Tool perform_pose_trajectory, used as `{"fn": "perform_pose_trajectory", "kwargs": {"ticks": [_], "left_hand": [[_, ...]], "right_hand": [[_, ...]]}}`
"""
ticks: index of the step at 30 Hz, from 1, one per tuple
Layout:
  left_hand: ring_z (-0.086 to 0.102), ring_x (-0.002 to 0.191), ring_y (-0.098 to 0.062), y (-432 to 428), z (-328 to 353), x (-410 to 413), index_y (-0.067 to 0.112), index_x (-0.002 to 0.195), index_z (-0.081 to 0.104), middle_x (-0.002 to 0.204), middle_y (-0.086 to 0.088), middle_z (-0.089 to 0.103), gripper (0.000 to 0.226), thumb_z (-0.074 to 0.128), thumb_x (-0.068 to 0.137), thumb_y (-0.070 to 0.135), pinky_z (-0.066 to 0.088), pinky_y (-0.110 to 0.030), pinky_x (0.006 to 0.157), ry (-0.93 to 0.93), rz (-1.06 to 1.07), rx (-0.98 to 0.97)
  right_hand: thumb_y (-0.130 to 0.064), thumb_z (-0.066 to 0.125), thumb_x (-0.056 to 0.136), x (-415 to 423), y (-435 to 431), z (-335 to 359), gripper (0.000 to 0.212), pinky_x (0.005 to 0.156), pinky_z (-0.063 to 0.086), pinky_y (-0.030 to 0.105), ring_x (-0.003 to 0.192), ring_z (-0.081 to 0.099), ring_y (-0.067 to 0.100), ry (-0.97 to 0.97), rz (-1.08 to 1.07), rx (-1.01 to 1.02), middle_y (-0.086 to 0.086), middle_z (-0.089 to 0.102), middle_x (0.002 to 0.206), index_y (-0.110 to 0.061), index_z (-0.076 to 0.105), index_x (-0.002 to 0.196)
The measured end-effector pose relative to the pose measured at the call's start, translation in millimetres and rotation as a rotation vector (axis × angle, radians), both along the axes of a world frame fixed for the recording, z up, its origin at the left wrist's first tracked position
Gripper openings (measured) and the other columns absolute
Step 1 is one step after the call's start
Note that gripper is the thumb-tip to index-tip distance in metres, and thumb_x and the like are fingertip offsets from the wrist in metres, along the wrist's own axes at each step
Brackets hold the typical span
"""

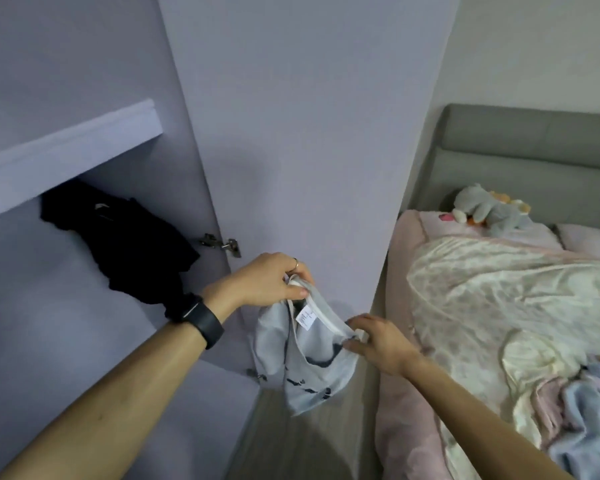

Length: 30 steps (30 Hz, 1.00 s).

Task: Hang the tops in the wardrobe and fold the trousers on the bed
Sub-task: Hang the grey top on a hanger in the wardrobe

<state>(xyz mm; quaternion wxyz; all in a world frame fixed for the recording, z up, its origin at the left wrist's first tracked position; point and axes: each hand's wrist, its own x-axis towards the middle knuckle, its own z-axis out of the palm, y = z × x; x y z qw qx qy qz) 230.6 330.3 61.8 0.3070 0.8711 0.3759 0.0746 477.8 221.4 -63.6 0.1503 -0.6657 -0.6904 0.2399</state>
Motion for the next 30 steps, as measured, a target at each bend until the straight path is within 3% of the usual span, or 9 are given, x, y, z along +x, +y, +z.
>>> {"fn": "perform_pose_trajectory", "kwargs": {"ticks": [1, 3, 7, 10, 15, 20, 23, 26, 30], "left_hand": [[0.059, 0.076, 0.012, 3, 0, -21, 0.040, 0.091, 0.071, 0.077, 0.030, 0.067, 0.018, 0.073, 0.088, 0.023, 0.039, -0.005, 0.066, -0.011, 0.087, 0.010], [0.061, 0.078, 0.006, 8, -6, -62, 0.032, 0.096, 0.075, 0.082, 0.019, 0.070, 0.013, 0.074, 0.087, 0.023, 0.043, -0.011, 0.070, -0.004, 0.253, 0.051], [0.066, 0.083, 0.000, -13, -44, -147, 0.030, 0.092, 0.076, 0.087, 0.013, 0.074, 0.010, 0.081, 0.084, 0.027, 0.048, -0.016, 0.074, -0.030, 0.585, 0.014], [0.063, 0.070, 0.001, -48, -78, -186, 0.028, 0.081, 0.077, 0.075, 0.012, 0.073, 0.012, 0.084, 0.081, 0.038, 0.047, -0.014, 0.066, -0.092, 0.819, -0.086], [0.066, 0.076, -0.006, -98, -90, -205, 0.020, 0.083, 0.080, 0.080, 0.005, 0.074, 0.014, 0.084, 0.081, 0.033, 0.047, -0.013, 0.069, -0.296, 0.953, -0.367], [0.071, 0.091, -0.011, -146, -70, -197, 0.016, 0.097, 0.079, 0.097, -0.001, 0.077, 0.029, 0.089, 0.072, 0.029, 0.053, -0.020, 0.083, -0.451, 1.128, -0.440], [0.071, 0.090, -0.017, -170, -67, -190, 0.018, 0.097, 0.076, 0.096, -0.006, 0.077, 0.030, 0.092, 0.071, 0.021, 0.056, -0.032, 0.089, -0.274, 1.209, -0.435], [0.067, 0.087, -0.009, -189, -66, -188, 0.035, 0.089, 0.069, 0.089, 0.010, 0.072, 0.022, 0.087, 0.077, 0.030, 0.049, -0.013, 0.076, 0.155, 1.313, -0.209], [0.067, 0.093, -0.012, -220, -62, -189, 0.034, 0.114, 0.065, 0.108, 0.011, 0.074, 0.018, 0.065, 0.097, 0.029, 0.048, -0.018, 0.079, 0.283, 1.518, 0.048]], "right_hand": [[-0.034, 0.065, 0.097, -9, 9, 4, 0.005, 0.086, 0.053, 0.036, 0.083, 0.064, 0.010, 0.030, 0.026, 0.028, -0.014, 0.068, 0.095, -0.032, 0.061, 0.098], [-0.030, 0.060, 0.100, -21, 24, 12, 0.015, 0.072, 0.054, 0.041, 0.067, 0.062, 0.014, 0.080, 0.014, 0.078, -0.009, 0.063, 0.073, -0.029, 0.051, 0.088], [-0.022, 0.054, 0.098, -43, 62, 30, 0.012, 0.058, 0.047, 0.027, 0.060, 0.064, 0.011, 0.229, 0.030, 0.118, -0.006, 0.067, 0.065, -0.030, 0.052, 0.090], [-0.018, 0.058, 0.096, -63, 95, 32, 0.012, 0.059, 0.044, 0.012, 0.062, 0.066, 0.002, 0.262, 0.122, 0.126, -0.010, 0.066, 0.066, -0.031, 0.058, 0.094], [-0.039, 0.064, 0.096, -93, 145, 7, 0.007, 0.074, 0.054, 0.033, 0.080, 0.067, 0.018, 0.018, 0.375, 0.019, -0.014, 0.065, 0.079, -0.035, 0.069, 0.094], [-0.056, 0.067, 0.089, -136, 177, -8, 0.044, 0.053, 0.039, 0.026, 0.056, 0.052, 0.005, 0.184, 0.537, 0.107, -0.011, 0.054, 0.055, -0.028, 0.049, 0.060], [-0.060, 0.065, 0.087, -162, 178, -6, 0.050, 0.050, 0.035, 0.019, 0.054, 0.049, 0.005, 0.275, 0.610, 0.116, -0.009, 0.052, 0.053, -0.022, 0.044, 0.063], [-0.064, 0.065, 0.084, -181, 176, -2, 0.049, 0.051, 0.038, 0.016, 0.052, 0.045, 0.004, 0.376, 0.732, 0.010, -0.015, 0.051, 0.056, -0.022, 0.046, 0.067], [-0.050, 0.077, 0.083, -201, 171, 20, 0.038, 0.052, 0.036, 0.017, 0.051, 0.043, 0.002, 0.426, 0.896, -0.172, -0.016, 0.050, 0.053, -0.025, 0.051, 0.072]]}}
